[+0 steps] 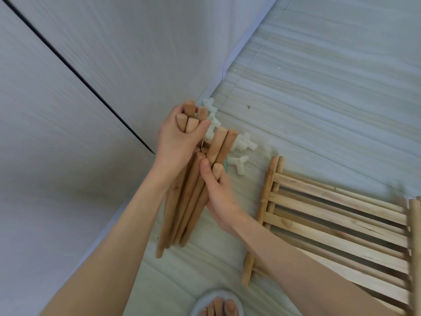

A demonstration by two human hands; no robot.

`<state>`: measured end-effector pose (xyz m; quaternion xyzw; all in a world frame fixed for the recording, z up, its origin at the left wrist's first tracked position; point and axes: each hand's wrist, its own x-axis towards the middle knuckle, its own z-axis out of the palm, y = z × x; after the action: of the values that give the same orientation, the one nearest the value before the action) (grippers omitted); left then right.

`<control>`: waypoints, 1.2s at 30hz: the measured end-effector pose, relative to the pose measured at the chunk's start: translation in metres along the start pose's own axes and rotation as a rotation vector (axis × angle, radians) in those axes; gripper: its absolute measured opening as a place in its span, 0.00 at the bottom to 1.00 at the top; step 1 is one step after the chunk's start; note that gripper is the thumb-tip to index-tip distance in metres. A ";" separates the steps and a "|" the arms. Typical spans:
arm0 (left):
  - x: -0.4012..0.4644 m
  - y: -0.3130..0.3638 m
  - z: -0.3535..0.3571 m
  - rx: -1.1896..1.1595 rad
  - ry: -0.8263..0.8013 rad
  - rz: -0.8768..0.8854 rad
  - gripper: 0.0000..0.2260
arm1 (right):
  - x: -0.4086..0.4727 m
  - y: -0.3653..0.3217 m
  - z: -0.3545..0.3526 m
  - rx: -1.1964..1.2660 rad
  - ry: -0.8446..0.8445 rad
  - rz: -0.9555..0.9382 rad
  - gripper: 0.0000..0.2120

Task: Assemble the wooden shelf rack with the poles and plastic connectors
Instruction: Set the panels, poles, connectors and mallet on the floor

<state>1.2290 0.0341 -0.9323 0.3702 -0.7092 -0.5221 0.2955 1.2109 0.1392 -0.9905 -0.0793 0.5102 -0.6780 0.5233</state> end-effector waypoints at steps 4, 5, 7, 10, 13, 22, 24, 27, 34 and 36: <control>0.018 -0.032 0.002 0.146 -0.171 -0.123 0.09 | 0.008 0.022 0.010 0.400 0.030 0.200 0.24; 0.019 -0.043 0.003 0.166 -0.207 -0.155 0.09 | 0.009 0.030 0.011 0.480 0.061 0.228 0.21; 0.019 -0.065 0.004 0.259 -0.279 -0.202 0.09 | 0.014 0.045 0.011 0.605 0.191 0.280 0.18; 0.021 -0.092 0.002 0.441 -0.403 -0.221 0.09 | 0.025 0.061 0.010 0.587 0.397 0.332 0.14; 0.028 -0.105 -0.003 0.496 -0.438 -0.240 0.13 | 0.042 0.070 0.009 0.376 0.497 0.396 0.05; 0.040 -0.116 -0.007 0.573 -0.444 -0.196 0.13 | 0.061 0.074 -0.003 0.282 0.473 0.469 0.09; 0.038 -0.117 -0.006 0.564 -0.443 -0.182 0.15 | 0.059 0.075 -0.008 0.256 0.490 0.458 0.08; 0.038 -0.113 -0.005 0.529 -0.422 -0.184 0.16 | 0.058 0.071 -0.011 0.249 0.456 0.438 0.06; 0.047 -0.091 -0.013 0.297 -0.395 -0.260 0.15 | 0.068 0.048 -0.007 0.221 0.436 0.391 0.07; 0.048 -0.087 -0.015 0.310 -0.387 -0.246 0.14 | 0.074 0.040 -0.004 0.190 0.456 0.376 0.10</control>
<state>1.2336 -0.0301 -1.0102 0.3880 -0.7736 -0.5002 0.0285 1.2013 0.0856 -1.0551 0.2198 0.5543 -0.6144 0.5166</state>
